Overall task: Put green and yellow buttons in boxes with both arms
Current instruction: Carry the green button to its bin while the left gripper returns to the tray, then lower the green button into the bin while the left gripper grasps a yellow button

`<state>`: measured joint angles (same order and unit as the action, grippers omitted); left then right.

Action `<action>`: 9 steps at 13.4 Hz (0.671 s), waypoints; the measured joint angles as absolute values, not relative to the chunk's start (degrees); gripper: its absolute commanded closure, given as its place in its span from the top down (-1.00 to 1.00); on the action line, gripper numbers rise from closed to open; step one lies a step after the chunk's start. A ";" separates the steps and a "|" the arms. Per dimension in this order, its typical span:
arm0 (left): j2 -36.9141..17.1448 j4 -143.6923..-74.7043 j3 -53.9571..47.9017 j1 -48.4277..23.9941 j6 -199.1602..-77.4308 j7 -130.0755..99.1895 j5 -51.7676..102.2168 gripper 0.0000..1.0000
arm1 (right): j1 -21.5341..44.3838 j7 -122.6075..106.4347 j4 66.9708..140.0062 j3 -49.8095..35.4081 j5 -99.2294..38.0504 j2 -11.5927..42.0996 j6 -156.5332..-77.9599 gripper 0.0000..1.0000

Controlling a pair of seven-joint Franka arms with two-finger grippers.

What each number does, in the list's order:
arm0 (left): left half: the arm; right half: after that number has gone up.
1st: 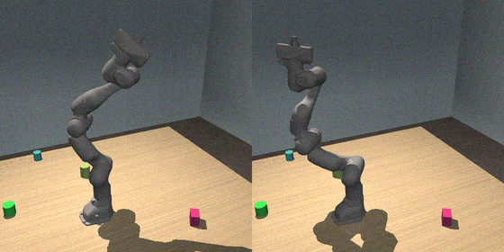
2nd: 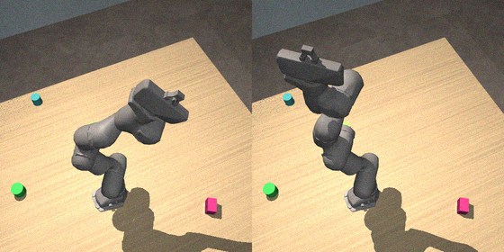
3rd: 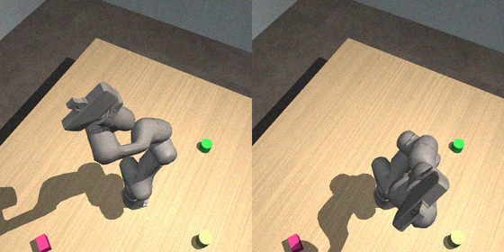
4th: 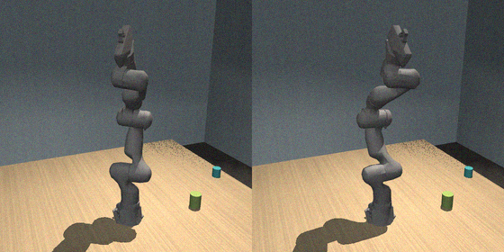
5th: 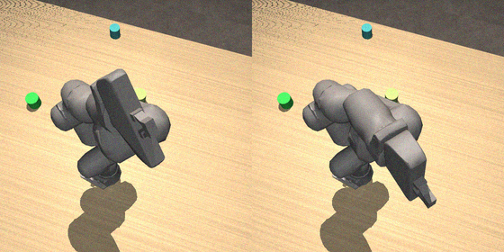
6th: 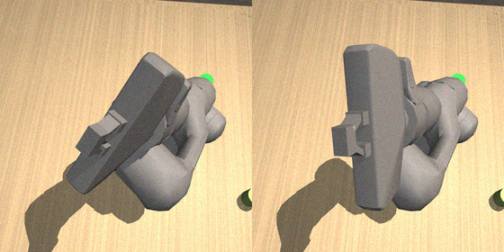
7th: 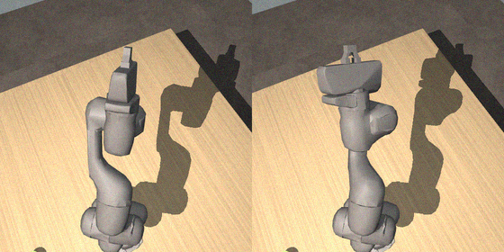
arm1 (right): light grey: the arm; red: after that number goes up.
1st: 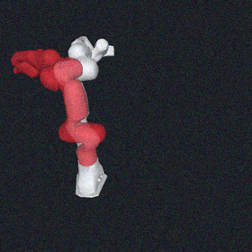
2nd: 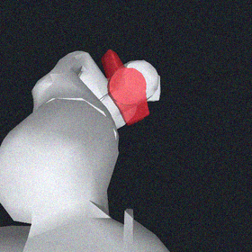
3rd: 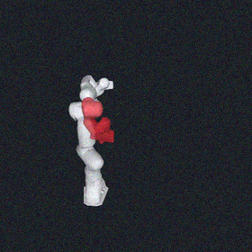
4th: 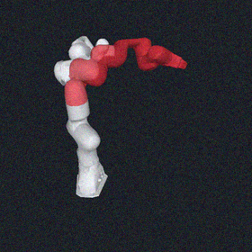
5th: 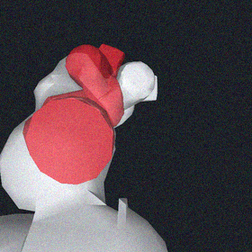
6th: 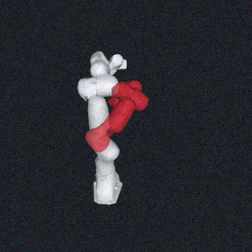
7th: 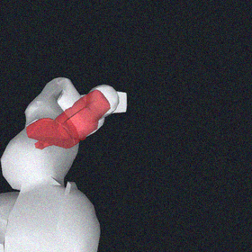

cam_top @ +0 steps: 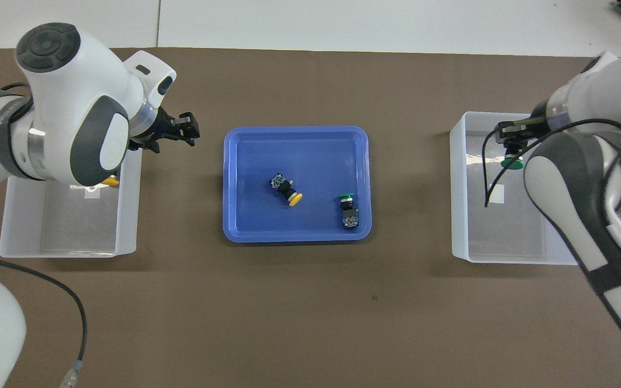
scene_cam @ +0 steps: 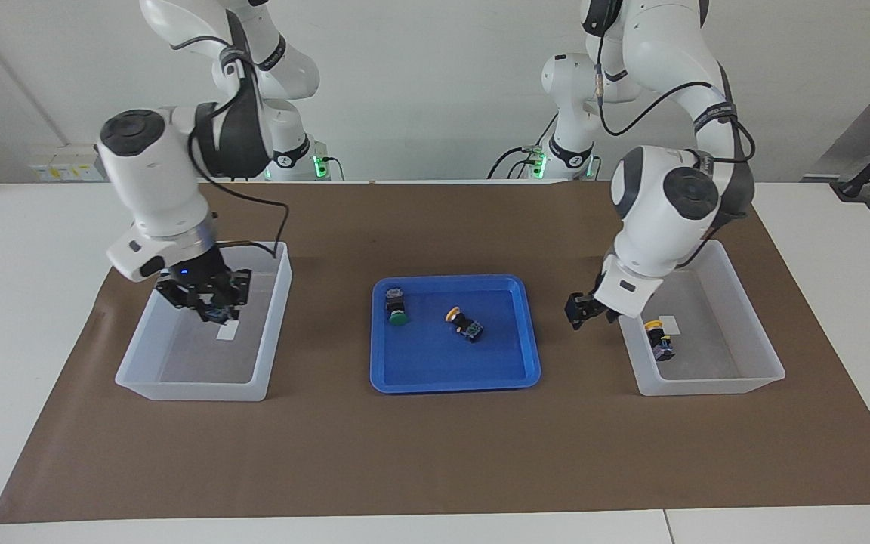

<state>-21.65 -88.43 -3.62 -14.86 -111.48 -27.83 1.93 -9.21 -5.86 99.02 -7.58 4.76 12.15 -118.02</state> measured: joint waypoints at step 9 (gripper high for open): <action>-25.75 -92.19 -3.61 -27.83 -124.75 -60.73 2.06 0.38 | -13.68 -9.94 116.48 -8.29 4.41 14.30 -140.38 -1.00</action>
<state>-25.75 -92.19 -3.61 -27.83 -124.75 -60.73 2.06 -13.68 -9.94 116.48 -8.29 4.41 14.30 -140.38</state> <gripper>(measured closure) 0.295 0.537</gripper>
